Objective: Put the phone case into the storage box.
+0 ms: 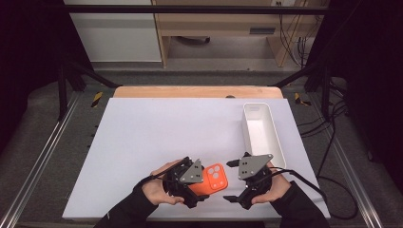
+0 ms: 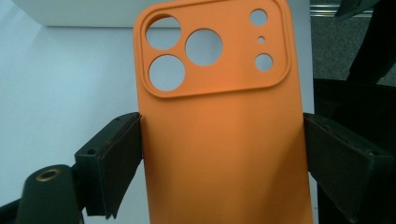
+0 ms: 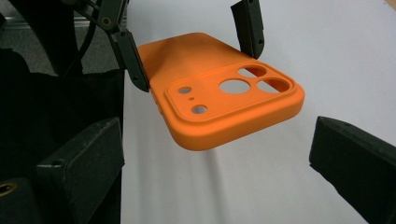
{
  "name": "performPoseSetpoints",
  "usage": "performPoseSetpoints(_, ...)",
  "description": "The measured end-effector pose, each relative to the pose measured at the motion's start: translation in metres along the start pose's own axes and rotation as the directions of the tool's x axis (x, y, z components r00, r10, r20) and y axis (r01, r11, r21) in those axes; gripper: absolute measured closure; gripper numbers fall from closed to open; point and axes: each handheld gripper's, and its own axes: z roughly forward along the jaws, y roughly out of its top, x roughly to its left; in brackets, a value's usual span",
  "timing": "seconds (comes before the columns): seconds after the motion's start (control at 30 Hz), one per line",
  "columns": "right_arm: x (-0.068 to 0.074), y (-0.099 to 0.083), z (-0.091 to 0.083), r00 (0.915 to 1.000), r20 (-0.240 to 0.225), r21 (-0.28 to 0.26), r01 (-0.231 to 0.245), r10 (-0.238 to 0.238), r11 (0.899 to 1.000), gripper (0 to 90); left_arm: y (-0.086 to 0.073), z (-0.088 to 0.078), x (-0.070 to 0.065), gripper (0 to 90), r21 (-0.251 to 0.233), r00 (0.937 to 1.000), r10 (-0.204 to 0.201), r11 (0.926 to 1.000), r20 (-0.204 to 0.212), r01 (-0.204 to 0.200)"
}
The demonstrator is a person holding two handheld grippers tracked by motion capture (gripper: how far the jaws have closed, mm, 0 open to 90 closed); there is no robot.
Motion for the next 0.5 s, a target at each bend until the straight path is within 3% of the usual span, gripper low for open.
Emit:
performPoseSetpoints(0.23,-0.0008,-0.0002,0.0029,0.9997,-0.021,0.026,0.015,-0.014,1.0,3.5,0.0018,0.0031,-0.0032,14.0,-0.005,0.9997,0.018,0.9998,0.015,-0.018)
performPoseSetpoints(0.5,-0.0021,0.0009,0.0021,0.9989,-0.027,0.022,0.039,-0.038,0.999,3.6,0.0028,0.0024,-0.0056,14.1,-0.015,0.999,0.044,0.9989,0.006,-0.044)
